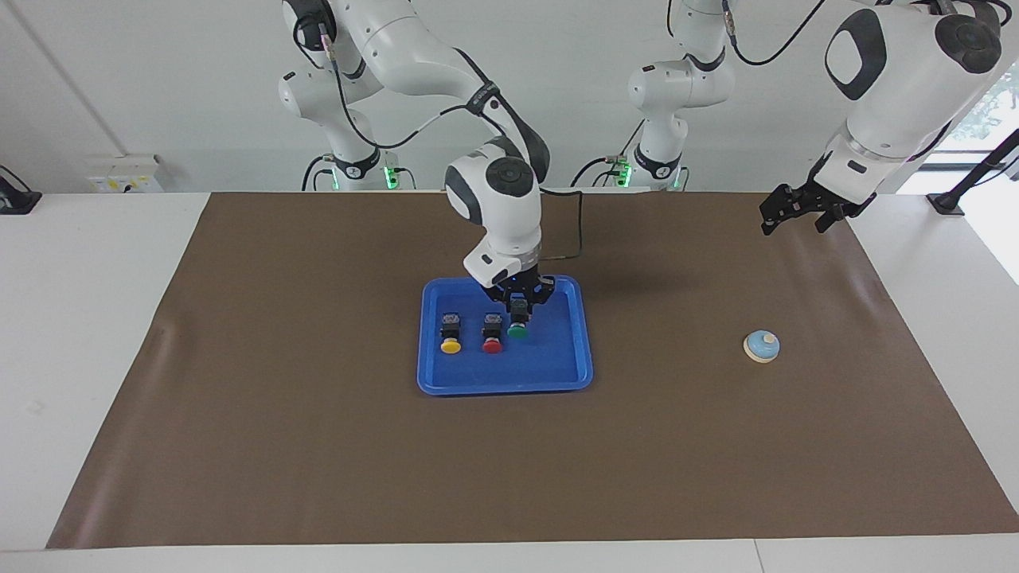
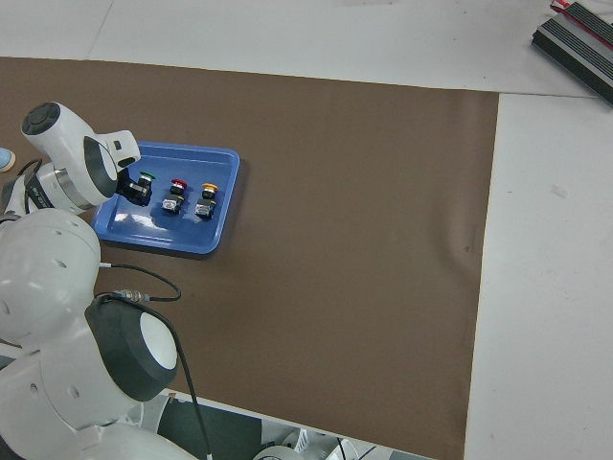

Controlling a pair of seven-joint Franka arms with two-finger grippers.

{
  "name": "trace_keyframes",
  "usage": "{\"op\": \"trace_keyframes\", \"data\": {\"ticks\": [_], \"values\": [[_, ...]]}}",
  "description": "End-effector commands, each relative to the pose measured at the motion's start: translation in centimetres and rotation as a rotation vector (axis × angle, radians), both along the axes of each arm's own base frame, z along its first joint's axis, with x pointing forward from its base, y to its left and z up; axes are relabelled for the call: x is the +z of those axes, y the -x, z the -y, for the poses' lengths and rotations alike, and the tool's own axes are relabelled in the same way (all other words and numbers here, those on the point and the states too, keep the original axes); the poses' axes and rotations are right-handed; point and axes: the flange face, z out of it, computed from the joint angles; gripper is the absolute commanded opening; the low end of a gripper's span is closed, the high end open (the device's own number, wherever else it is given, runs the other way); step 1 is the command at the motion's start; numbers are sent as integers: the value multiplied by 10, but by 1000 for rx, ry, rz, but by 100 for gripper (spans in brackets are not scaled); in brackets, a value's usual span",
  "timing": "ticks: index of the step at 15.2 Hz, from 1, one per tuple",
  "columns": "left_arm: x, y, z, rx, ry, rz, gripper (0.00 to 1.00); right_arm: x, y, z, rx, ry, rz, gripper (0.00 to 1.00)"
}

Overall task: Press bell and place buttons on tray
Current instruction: 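Place the green button in the tray and withdraw the right gripper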

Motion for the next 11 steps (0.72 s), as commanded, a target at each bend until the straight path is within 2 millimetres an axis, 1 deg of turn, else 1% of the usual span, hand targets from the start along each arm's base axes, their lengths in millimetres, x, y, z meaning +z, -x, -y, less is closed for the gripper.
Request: {"op": "trace_keyframes", "data": {"ticks": [1,4,5,6,7,9,10,11], "values": [[3,3,-1,7,-8,17,100,2,-4,-1,-17,-5,7,0],[3,3,-1,7,-8,15,100,-6,-1,1,-15,3,-1,0],[3,3,-1,7,-8,17,100,-5,-1,2,-11,5,1,9],[3,3,-1,7,-8,17,100,-6,-1,3,-8,11,-5,67],[3,3,-1,7,-8,17,100,-5,0,4,-5,20,-8,100],[3,3,-1,7,-8,15,100,-1,-2,4,2,40,-11,100],[3,3,-1,7,-8,17,100,3,-3,6,6,60,-20,100],[3,3,-1,7,-8,17,100,13,-7,6,8,71,-21,100]]}}
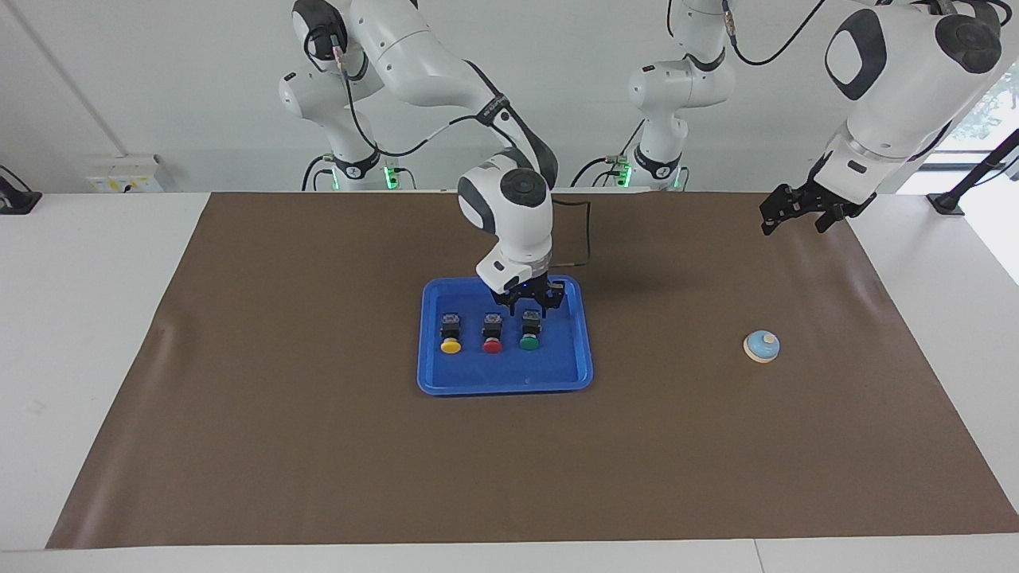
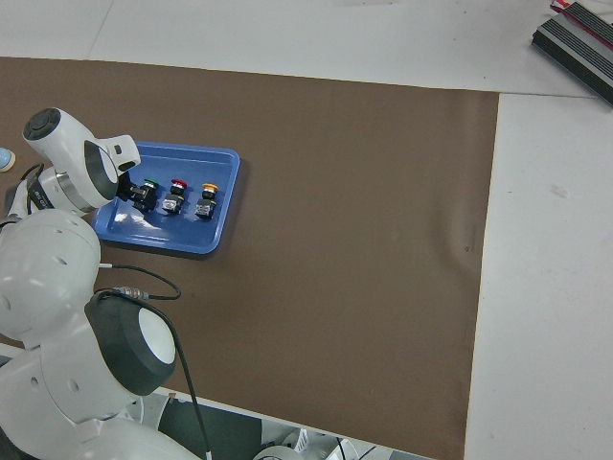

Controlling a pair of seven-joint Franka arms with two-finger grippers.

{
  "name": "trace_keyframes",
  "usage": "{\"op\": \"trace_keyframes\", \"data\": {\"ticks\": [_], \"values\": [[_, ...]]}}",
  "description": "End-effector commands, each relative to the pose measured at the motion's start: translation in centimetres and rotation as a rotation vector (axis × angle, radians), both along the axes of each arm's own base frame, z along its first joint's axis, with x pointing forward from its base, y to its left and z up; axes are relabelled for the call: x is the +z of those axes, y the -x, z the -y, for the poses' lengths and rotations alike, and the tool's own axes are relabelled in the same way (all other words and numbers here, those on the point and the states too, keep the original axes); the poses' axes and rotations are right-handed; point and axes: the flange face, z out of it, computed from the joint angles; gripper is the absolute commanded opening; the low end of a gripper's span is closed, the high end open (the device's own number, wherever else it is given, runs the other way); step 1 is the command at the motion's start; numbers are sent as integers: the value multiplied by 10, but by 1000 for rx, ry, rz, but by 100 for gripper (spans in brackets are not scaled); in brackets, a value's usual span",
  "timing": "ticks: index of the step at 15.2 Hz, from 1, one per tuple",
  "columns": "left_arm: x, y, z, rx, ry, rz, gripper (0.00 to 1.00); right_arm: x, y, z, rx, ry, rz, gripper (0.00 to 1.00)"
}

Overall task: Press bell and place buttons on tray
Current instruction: 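Place the green button in the tray and withdraw the right gripper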

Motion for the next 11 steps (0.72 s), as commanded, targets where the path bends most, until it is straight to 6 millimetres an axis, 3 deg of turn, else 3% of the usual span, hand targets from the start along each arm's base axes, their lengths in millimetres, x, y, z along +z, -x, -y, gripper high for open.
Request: {"op": "trace_keyframes", "data": {"ticks": [1,2,5,11], "values": [[3,3,-1,7,-8,17,100,30,-15,12,-15,35,-1,100],[3,3,-1,7,-8,17,100,49,-22,24,-28,30,14,100],[3,3,-1,7,-8,15,100,110,-35,88,-31,33,26,100],[3,3,-1,7,-8,15,100,210,-46,242,64,49,29,100]]}}
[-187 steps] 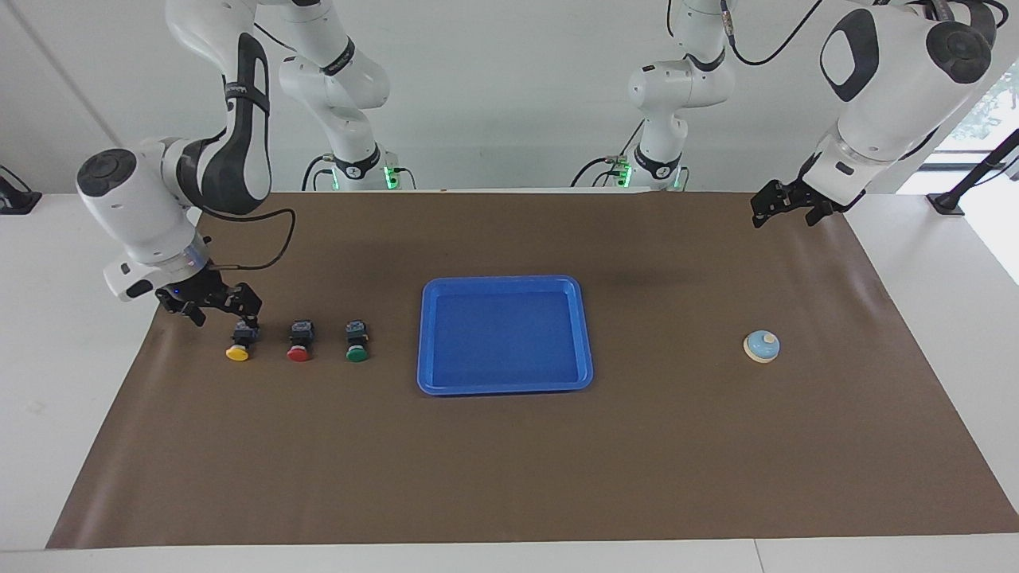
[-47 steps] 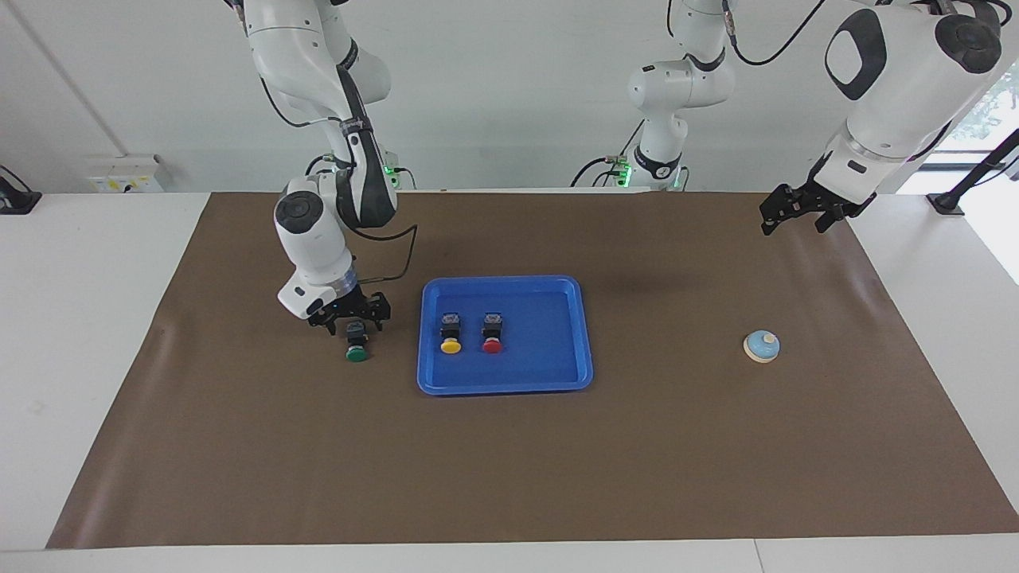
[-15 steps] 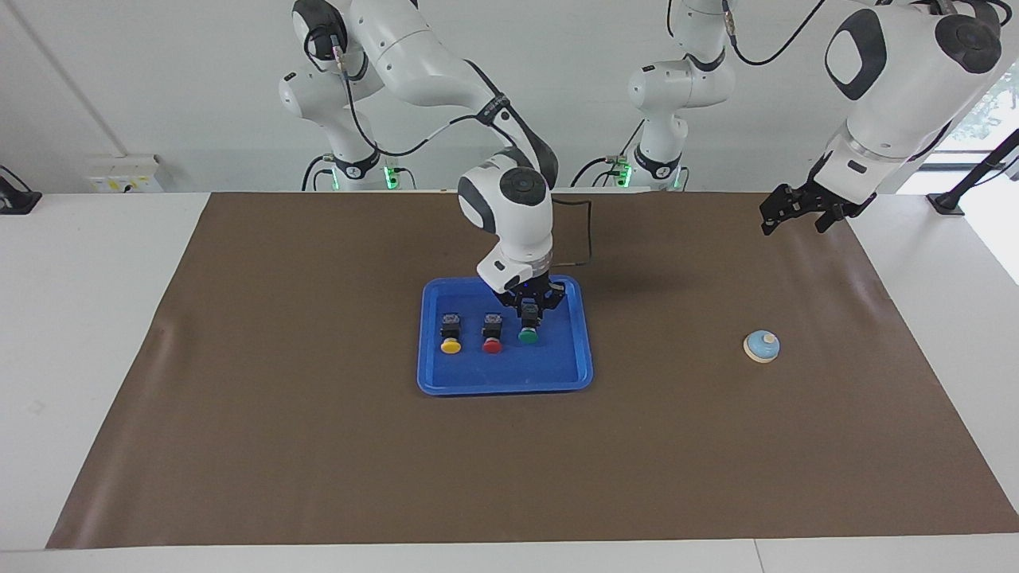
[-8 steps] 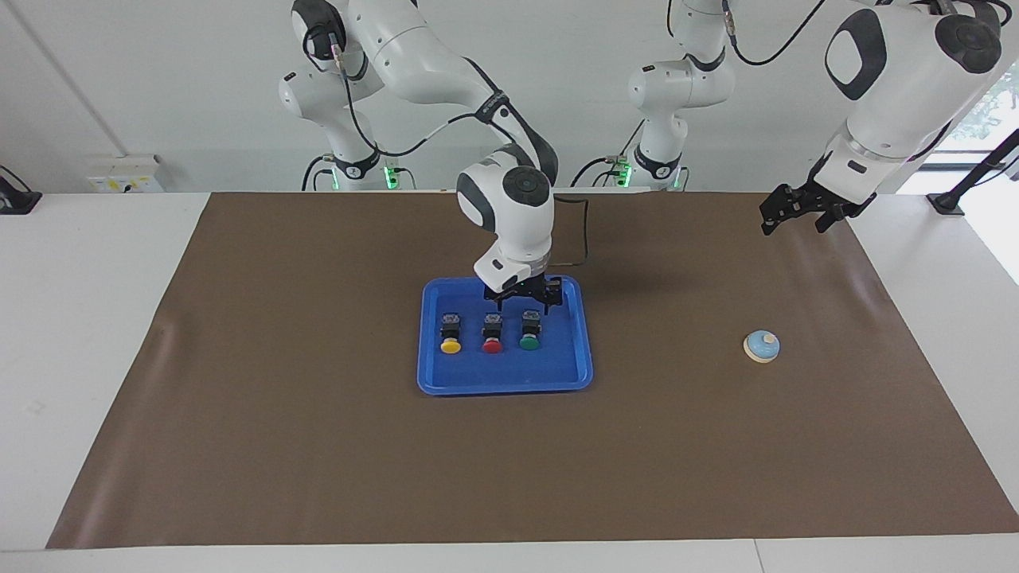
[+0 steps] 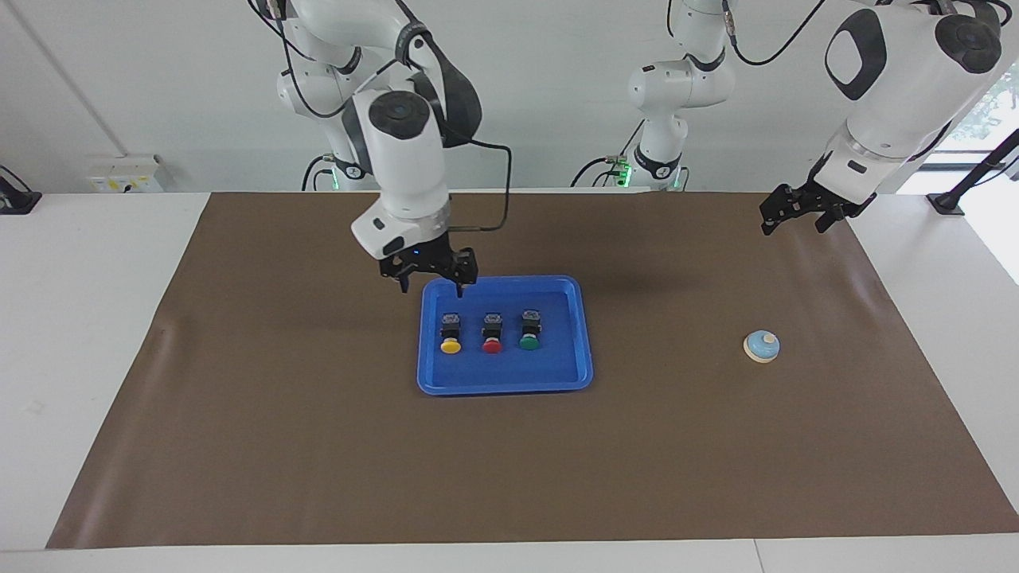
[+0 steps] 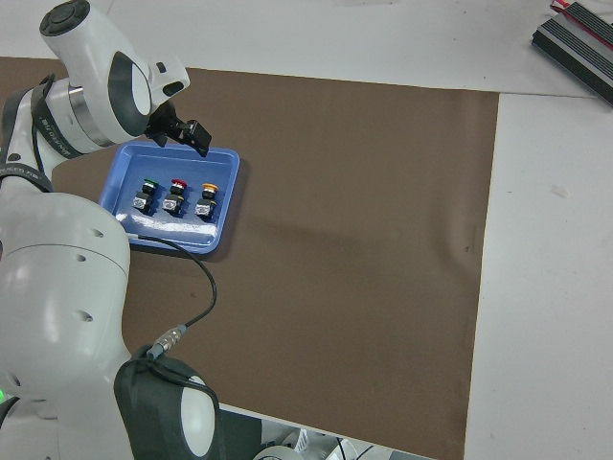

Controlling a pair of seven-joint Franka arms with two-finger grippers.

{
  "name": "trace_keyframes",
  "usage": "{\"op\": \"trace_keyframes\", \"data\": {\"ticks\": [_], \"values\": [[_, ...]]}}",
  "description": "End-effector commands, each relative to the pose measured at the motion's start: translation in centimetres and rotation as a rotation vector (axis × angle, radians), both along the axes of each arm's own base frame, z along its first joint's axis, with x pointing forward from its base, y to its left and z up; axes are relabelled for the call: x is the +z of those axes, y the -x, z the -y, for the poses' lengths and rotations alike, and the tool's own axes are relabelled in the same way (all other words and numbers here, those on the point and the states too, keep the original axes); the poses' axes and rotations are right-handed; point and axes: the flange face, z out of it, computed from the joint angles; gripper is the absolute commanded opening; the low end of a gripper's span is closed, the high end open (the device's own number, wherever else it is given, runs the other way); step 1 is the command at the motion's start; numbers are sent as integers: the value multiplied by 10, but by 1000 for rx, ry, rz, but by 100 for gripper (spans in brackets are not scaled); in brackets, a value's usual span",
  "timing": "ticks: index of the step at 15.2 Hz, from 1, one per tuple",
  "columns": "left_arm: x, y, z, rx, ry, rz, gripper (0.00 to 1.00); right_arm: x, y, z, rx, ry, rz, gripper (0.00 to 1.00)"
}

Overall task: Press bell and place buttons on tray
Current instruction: 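Place the green button in the tray and withdraw the right gripper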

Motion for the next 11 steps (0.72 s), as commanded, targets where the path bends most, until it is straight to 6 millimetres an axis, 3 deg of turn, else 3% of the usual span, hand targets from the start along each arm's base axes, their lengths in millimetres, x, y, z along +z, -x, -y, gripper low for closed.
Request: {"op": "trace_keyframes", "data": {"ticks": [1,3,5,11], "values": [[3,3,-1,7,-8,15,100,30,12,73,73,15,-5,100],[3,3,-1,7,-8,17,100,43,26,125,107,20,-10,100],[3,3,-1,7,-8,17,100,56,36,160,68,21,-8,100],[3,3,-1,7,-8,17,100,67,35,239,38,22,5,100]]}}
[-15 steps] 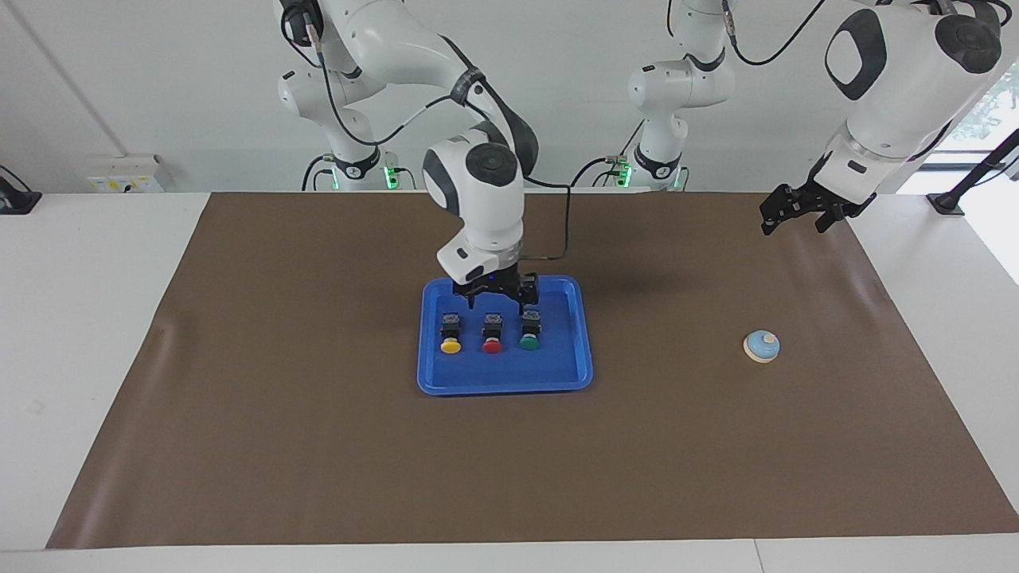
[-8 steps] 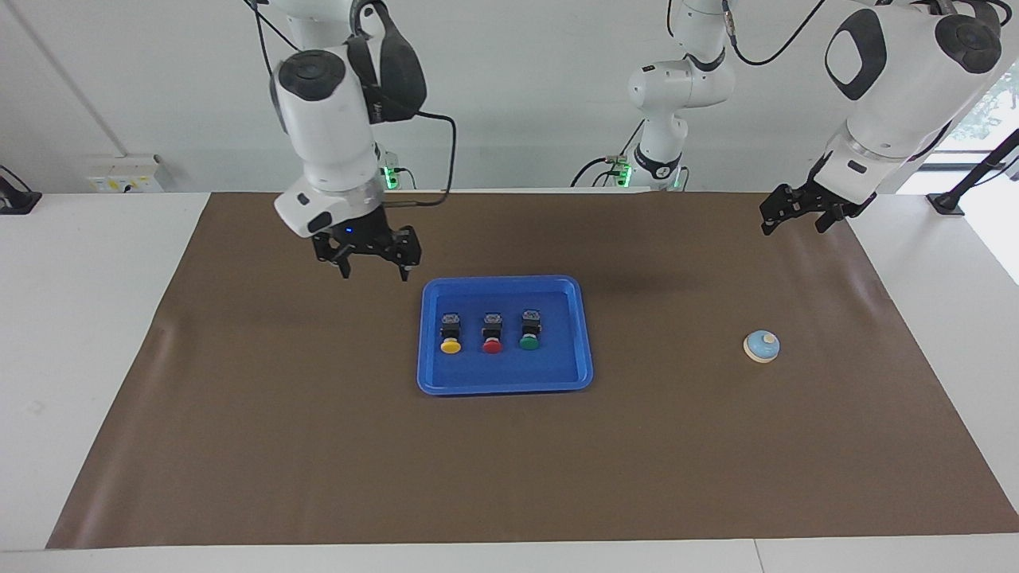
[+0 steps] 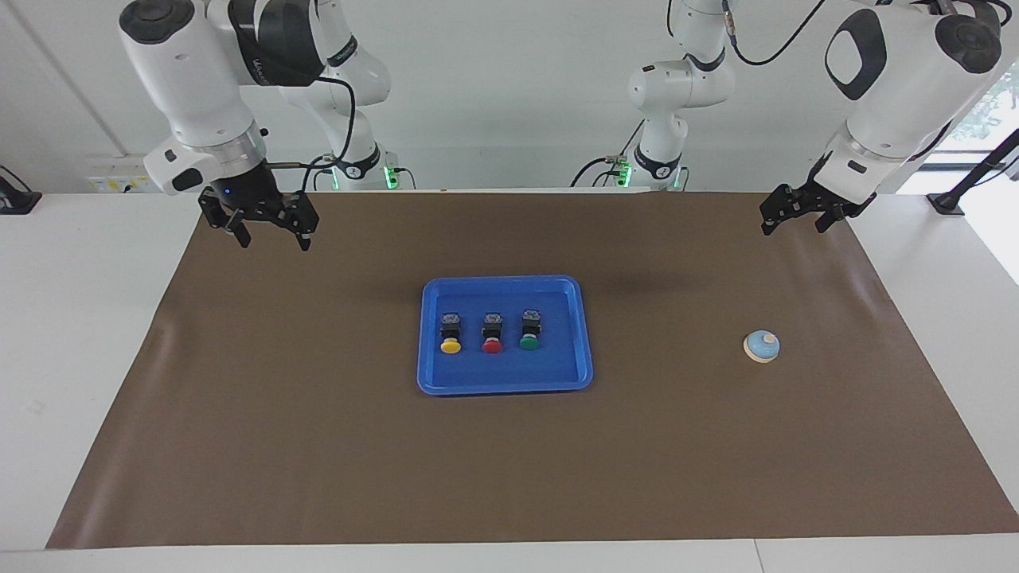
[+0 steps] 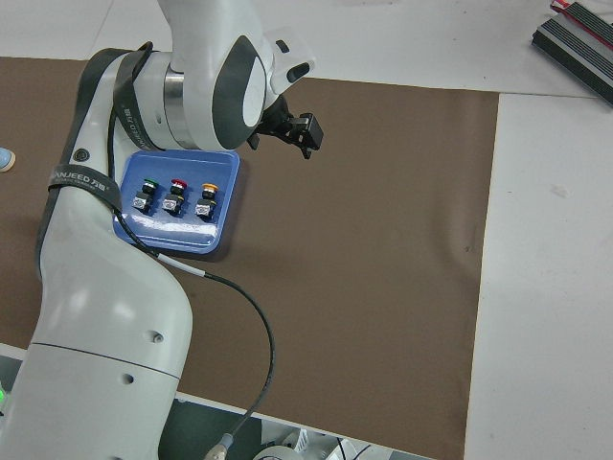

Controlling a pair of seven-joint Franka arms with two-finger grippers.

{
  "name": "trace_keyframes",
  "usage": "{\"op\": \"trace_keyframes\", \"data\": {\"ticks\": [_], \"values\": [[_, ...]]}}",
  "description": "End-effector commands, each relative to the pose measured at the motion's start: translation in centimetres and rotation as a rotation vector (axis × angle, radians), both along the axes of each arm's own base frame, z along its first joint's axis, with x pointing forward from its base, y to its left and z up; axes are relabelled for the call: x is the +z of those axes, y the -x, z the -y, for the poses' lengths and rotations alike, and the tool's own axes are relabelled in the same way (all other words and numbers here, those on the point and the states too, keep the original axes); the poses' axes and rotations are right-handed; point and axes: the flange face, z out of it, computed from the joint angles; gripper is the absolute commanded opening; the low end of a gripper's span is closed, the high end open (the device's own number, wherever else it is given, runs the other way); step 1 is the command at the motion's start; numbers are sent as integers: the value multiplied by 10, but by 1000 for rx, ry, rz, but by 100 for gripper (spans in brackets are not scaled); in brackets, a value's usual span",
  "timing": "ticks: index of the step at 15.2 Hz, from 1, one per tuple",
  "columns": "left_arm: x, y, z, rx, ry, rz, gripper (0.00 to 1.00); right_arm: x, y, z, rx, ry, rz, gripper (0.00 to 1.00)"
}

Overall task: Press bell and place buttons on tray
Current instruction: 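Place the green button in the tray and withdraw the right gripper, then move the left gripper over the bell and press it again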

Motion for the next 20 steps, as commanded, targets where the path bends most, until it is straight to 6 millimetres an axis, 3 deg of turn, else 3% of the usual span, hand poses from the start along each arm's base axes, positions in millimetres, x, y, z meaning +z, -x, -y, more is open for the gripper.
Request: {"op": "trace_keyframes", "data": {"ticks": [1,5,9,15,16,18,20], "values": [[3,3,-1,7,-8,17,100,3,1,28,19,7,17,100],[3,3,-1,7,-8,15,100,23,-9,35,22,4,-16,100],[3,3,-1,7,-8,16,100,17,-2,43,8,-6,-65,100],[-5,5,-13,33,-15,21,100,16,3,34,16,-11,-94,100],[-14,4,-17,43,-16,73,62,15,3,33,19,-11,-95,100],[-30,12,-23,64,-18,76,3,14,3,35,15,-11,-97,100],[-36,13,-54,111,-20,89,0,14,3,35,13,-11,-97,100]]}}
